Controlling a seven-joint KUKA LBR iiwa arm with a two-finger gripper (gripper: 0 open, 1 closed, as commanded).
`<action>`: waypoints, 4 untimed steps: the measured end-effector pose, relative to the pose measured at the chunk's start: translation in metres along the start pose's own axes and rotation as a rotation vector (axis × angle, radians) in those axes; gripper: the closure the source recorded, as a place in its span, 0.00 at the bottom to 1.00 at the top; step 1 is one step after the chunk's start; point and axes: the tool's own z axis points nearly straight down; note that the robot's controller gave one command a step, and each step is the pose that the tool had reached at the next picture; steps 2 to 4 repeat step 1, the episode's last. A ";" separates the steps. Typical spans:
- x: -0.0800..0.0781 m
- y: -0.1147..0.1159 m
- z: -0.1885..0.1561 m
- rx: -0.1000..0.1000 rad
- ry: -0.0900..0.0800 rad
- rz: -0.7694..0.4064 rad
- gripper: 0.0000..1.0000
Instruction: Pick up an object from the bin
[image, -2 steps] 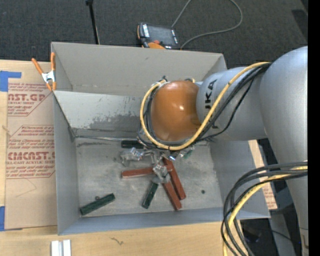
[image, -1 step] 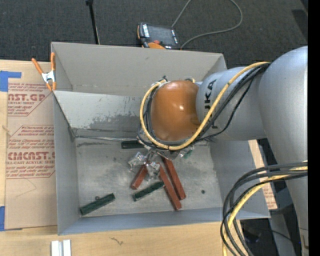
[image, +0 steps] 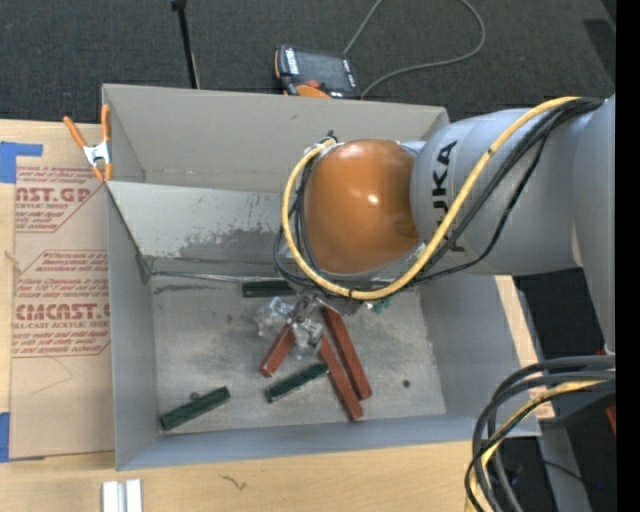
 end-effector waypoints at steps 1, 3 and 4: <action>-0.018 0.001 -0.104 0.003 -0.003 -0.058 1.00; -0.018 0.001 -0.104 0.003 -0.003 -0.058 1.00; -0.018 0.001 -0.104 0.003 -0.003 -0.058 1.00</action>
Offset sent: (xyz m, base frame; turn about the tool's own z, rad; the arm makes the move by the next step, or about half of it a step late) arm 0.0073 0.0120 0.0988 -0.0578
